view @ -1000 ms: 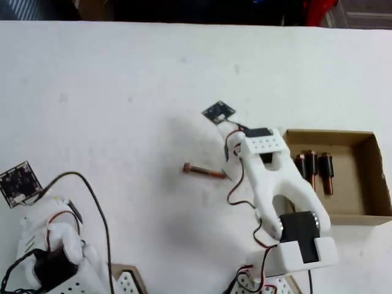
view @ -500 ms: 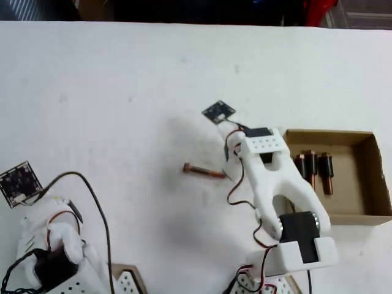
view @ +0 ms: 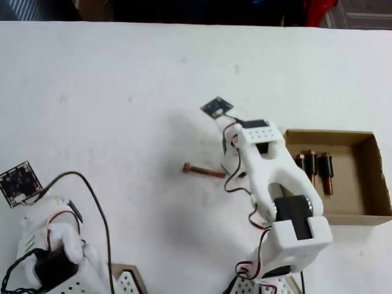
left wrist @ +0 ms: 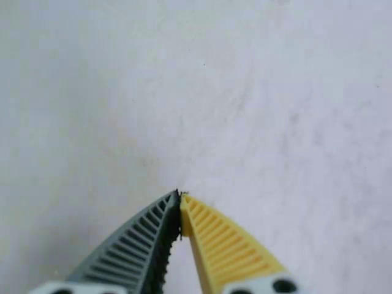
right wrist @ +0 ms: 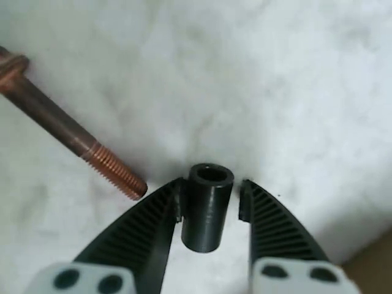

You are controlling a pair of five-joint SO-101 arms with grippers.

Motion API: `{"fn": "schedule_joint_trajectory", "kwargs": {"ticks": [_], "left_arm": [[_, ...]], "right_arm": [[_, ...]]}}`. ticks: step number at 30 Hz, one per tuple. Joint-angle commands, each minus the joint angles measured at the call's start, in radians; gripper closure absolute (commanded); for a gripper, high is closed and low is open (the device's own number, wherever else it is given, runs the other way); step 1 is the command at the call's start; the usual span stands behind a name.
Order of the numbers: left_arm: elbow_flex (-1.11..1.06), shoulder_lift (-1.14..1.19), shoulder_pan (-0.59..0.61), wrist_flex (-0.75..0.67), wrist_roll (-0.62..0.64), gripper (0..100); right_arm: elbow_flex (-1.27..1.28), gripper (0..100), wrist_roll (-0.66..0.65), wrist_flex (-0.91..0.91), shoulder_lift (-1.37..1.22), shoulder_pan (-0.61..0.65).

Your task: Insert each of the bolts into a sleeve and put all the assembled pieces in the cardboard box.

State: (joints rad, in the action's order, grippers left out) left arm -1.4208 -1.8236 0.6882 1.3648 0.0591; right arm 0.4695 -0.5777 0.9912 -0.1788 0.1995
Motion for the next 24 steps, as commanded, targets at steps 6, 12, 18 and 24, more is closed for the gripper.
{"fn": "schedule_joint_trajectory", "kwargs": {"ticks": [6, 12, 18, 24], "left_arm": [[0.002, -0.004, 0.002, -0.026, 0.012, 98], [0.002, -0.004, 0.002, -0.026, 0.012, 98], [0.002, -0.004, 0.002, -0.026, 0.012, 98], [0.002, -0.004, 0.002, -0.026, 0.012, 98]], "right_arm": [[-0.038, 86.8, -0.006, 0.002, -0.047, -0.008], [-0.038, 86.8, -0.003, 0.012, -0.039, -0.008], [-0.04, 86.8, -0.003, 0.071, -0.001, -0.002], [-0.04, 98.3, -0.003, 0.071, 0.033, -0.005]]}}
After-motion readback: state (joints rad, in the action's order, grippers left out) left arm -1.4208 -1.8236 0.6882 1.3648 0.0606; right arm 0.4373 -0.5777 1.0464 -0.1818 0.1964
